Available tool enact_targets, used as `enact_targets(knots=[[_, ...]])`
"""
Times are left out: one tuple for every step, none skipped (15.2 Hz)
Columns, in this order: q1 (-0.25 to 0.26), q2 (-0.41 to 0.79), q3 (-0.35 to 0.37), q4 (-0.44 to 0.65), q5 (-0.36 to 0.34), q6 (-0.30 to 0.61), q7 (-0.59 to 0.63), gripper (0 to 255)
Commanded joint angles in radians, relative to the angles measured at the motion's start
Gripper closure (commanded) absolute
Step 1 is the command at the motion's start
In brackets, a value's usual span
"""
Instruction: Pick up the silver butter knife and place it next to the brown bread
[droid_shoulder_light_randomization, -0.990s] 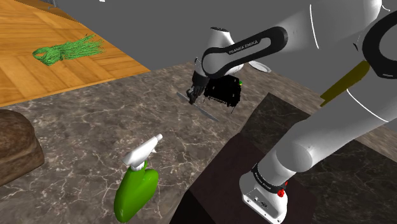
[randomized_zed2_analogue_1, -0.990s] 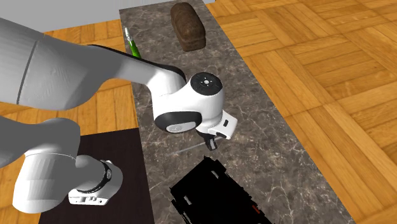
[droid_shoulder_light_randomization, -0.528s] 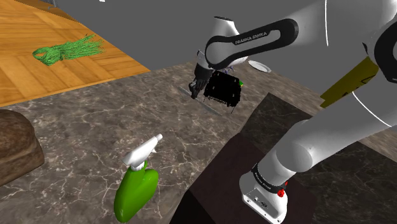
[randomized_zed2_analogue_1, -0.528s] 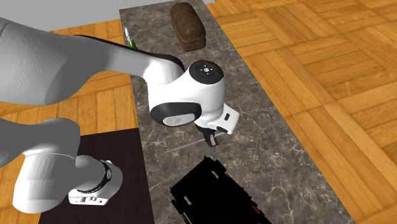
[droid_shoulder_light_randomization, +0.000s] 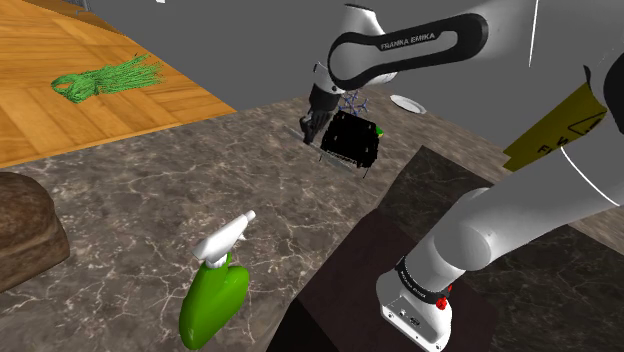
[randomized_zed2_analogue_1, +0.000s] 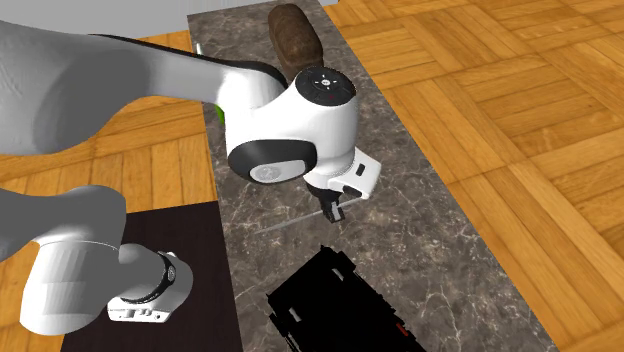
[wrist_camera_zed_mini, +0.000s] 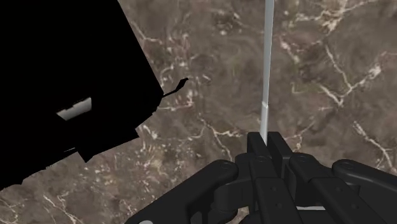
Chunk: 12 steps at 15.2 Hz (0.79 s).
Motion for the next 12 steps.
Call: enact_targets(knots=[[-0.001,-0.014,-0.003,0.018,0.0,-0.033,-0.003,255],[-0.001,-0.019,-0.003,0.028,0.0,-0.047,-0.003,255],[-0.001,-0.024,-0.004,0.037,0.0,-0.062,-0.003,255],[-0.001,-0.029,-0.004,0.047,0.0,-0.076,-0.003,255],[-0.001,-0.033,-0.005,0.057,0.0,-0.09,-0.003,255],[-0.001,-0.037,-0.005,0.067,0.0,-0.104,-0.004,255],[-0.001,-0.041,-0.005,0.077,0.0,-0.118,-0.004,255],[-0.001,-0.045,-0.006,0.087,0.0,-0.132,-0.004,255],[-0.001,-0.048,-0.006,0.098,0.0,-0.146,-0.004,255],[-0.001,-0.051,-0.007,0.108,0.0,-0.16,-0.004,255],[-0.001,-0.054,-0.007,0.119,0.0,-0.174,-0.004,255],[-0.002,-0.057,-0.008,0.131,0.0,-0.188,-0.004,255]])
